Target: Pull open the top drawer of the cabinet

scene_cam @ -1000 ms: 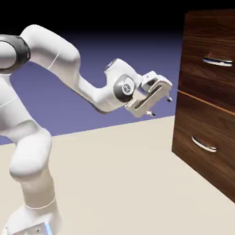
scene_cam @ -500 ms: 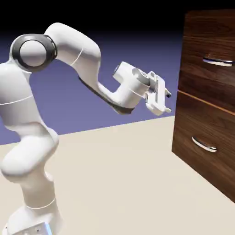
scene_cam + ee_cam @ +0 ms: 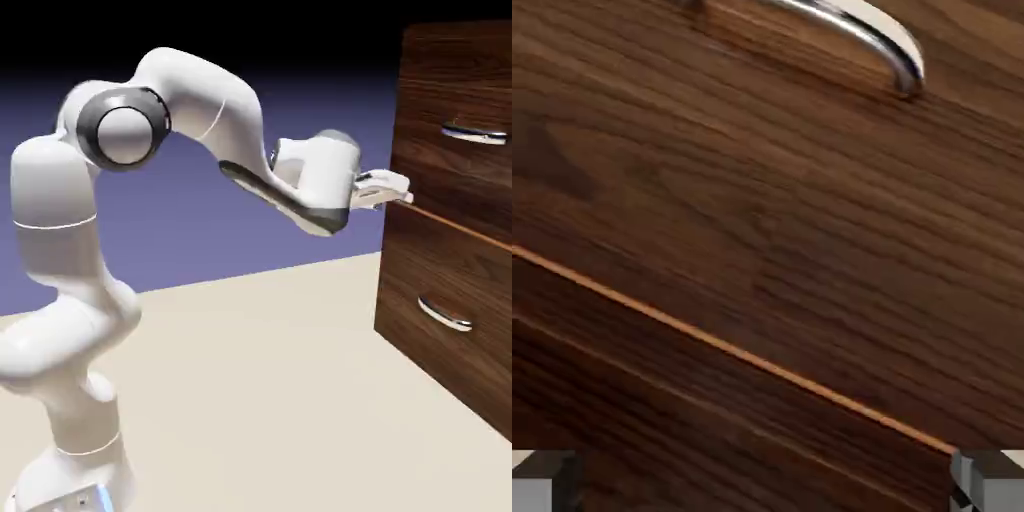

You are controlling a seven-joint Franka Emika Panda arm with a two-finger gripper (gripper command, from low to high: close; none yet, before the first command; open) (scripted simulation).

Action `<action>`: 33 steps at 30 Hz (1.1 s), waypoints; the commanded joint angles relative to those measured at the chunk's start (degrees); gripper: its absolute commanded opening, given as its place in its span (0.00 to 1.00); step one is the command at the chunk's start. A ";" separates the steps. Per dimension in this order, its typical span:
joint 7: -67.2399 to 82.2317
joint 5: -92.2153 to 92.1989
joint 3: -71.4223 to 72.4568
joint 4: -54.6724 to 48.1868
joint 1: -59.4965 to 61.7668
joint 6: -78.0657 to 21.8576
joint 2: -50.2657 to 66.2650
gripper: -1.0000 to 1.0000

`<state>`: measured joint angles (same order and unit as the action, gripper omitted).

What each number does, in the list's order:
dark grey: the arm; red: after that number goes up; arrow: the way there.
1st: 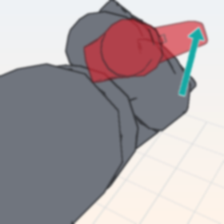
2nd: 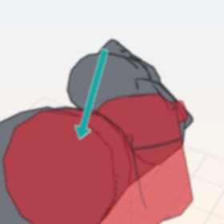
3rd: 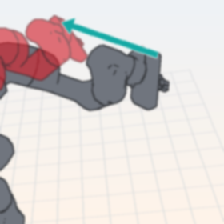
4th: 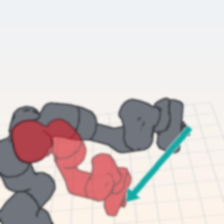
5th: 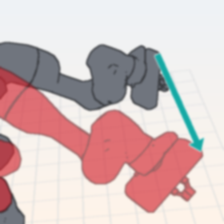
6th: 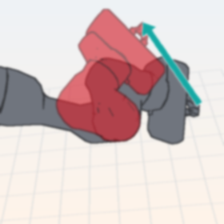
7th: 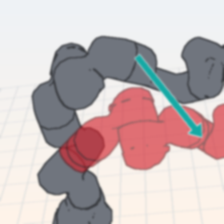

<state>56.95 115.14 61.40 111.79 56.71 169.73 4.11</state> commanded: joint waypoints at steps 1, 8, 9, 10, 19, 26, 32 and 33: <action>2.15 2.50 1.33 -1.07 1.15 -0.09 0.79 0.50; 17.21 19.94 10.63 -8.52 9.83 -0.74 6.36 0.50; 19.37 22.43 11.96 -9.59 11.07 -0.83 7.16 0.50; 21.52 24.92 13.29 -10.65 12.31 -0.93 7.96 0.50; 37.32 33.63 14.81 -19.08 11.86 -1.72 15.23 0.50; 48.44 28.05 5.83 -25.74 -0.10 -2.41 22.09 0.00; 39.63 32.52 13.66 -19.03 10.28 -2.26 16.32 0.00; 38.14 33.27 15.34 -18.01 12.35 -2.19 15.40 0.00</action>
<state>95.12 148.37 76.76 93.77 69.06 167.50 19.51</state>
